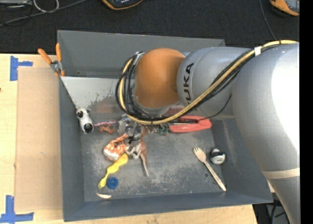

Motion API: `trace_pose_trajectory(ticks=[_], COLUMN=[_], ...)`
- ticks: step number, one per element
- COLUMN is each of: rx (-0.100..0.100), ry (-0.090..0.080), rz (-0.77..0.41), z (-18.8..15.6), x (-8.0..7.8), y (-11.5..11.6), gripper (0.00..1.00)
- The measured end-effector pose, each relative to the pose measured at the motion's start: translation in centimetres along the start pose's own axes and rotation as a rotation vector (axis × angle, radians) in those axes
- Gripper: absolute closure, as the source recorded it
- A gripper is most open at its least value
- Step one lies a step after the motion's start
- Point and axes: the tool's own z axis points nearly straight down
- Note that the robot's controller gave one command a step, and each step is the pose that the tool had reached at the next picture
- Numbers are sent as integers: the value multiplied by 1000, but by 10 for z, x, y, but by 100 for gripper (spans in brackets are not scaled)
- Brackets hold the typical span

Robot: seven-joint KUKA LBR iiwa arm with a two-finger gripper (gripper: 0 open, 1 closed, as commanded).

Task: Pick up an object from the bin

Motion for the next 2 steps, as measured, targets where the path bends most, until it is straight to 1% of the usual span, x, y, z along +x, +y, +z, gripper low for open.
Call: trace_pose_trajectory(ticks=[1, 2], rx=[0, 0], ry=[0, -3], rz=[1, -54], z=[0, 1], x=[0, 1], y=[0, -1], gripper=[100, 100])
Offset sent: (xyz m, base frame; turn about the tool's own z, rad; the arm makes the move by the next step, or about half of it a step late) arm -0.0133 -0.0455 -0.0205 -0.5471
